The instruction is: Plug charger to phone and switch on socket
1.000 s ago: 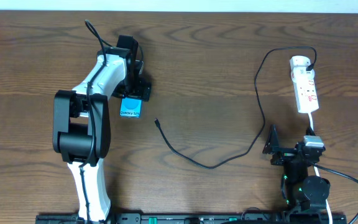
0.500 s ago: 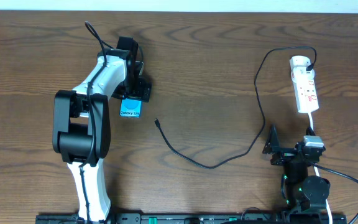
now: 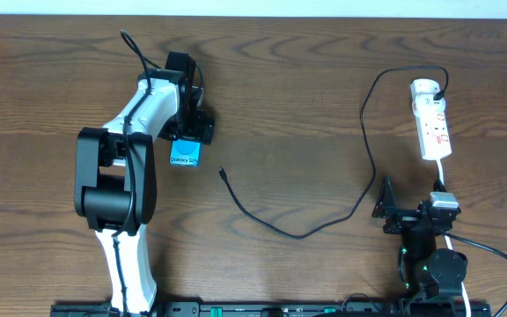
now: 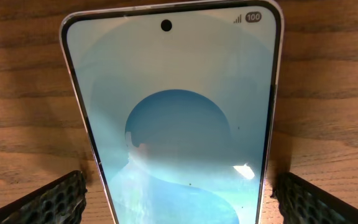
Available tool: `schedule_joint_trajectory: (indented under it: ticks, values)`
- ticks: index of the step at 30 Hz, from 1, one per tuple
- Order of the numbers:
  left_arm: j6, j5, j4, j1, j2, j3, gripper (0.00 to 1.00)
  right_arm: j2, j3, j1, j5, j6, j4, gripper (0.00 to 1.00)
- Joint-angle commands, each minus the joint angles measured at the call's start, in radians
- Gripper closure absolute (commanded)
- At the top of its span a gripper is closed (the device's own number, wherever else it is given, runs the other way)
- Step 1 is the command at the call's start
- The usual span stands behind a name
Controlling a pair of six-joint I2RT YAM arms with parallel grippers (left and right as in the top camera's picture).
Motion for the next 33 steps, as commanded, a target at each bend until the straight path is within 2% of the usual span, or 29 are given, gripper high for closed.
schedule_joint_trajectory:
  ticks: [1,8,15,21,29,33]
  values:
    - [0.006,-0.016,0.003,0.003,0.013,-0.016,0.04,-0.006,-0.001,0.005,0.011,0.008,-0.004,0.01]
    - [0.006,-0.016,0.003,0.003,0.013,-0.016,0.27,-0.006,-0.001,0.005,0.011,0.008,-0.004,0.01]
    - [0.006,-0.016,0.003,0.003,0.013,-0.016,0.3,-0.006,-0.001,0.005,0.011,0.008,-0.004,0.01]
    - [0.007,-0.016,0.003,0.003,0.013,-0.016,0.39,-0.006,-0.001,0.005,0.011,0.008,-0.004,0.01]
    - [0.006,-0.016,0.003,0.003,0.013,-0.016,0.44,-0.006,-0.001,0.005,0.011,0.008,-0.004,0.01]
    - [0.006,-0.016,0.003,0.003,0.013,-0.016,0.5,-0.006,-0.001,0.005,0.011,0.008,-0.004,0.01]
